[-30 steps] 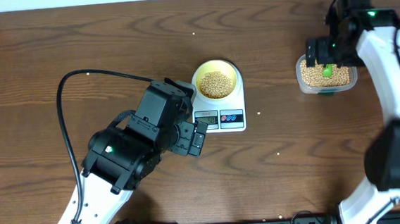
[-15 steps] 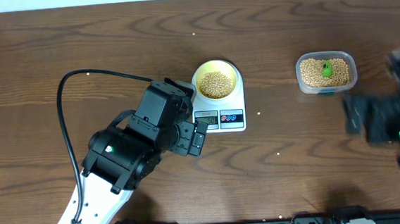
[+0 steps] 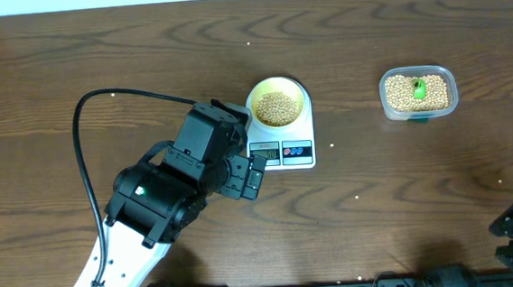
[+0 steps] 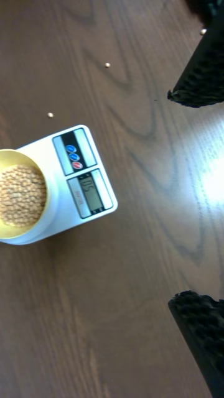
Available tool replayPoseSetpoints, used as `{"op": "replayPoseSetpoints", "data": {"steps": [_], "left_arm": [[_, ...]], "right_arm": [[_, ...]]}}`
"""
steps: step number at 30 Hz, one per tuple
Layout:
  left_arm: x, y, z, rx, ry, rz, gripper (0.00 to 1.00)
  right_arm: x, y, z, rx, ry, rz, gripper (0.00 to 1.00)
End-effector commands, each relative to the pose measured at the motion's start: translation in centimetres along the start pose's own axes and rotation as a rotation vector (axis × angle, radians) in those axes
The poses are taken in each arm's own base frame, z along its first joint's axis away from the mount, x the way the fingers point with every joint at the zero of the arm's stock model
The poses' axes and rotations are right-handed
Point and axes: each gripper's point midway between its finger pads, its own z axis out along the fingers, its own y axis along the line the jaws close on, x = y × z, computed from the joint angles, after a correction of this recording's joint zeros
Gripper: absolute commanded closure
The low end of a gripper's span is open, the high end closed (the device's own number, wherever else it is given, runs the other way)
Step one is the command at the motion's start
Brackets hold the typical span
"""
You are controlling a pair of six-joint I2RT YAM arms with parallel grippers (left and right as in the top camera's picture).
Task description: Scoop item into bowl and weigh 50g on scale
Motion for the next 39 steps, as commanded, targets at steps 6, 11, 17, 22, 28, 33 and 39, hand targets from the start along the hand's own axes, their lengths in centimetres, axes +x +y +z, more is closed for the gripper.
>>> {"op": "replayPoseSetpoints", "data": {"steps": [6,11,17,22,28,33,39], "left_arm": [[-0.5,-0.1,-0.4,0.006,-0.016,0.007,0.03],[-0.5,-0.1,-0.4,0.006,-0.016,0.007,0.03],[-0.5,-0.1,-0.4,0.006,-0.016,0.007,0.03],[-0.5,-0.1,-0.4,0.006,-0.015,0.007,0.03],[-0.5,-0.1,-0.4,0.006,-0.015,0.007,0.03],[-0.5,-0.1,-0.4,0.006,-0.016,0.007,0.03],[-0.5,-0.1,-0.4,0.006,-0.016,0.007,0.03]], "right_arm": [[5.3,6.1,1.4,-0.38,0.06,-0.451,0.01],[7.6,8.6,1.4,-0.547,0.058,-0.643,0.01],[9.9,8.6,3.0,-0.544,0.093,-0.645,0.01],[12.3,8.4,4.9,-0.526,0.14,-0.547,0.01],[15.5,7.6,6.8,-0.502,0.182,-0.567,0.01],[17.6,6.8,7.7,-0.486,0.221,-0.581,0.01],[19.6,5.9,8.5,-0.474,0.257,-0.596,0.01]]}}
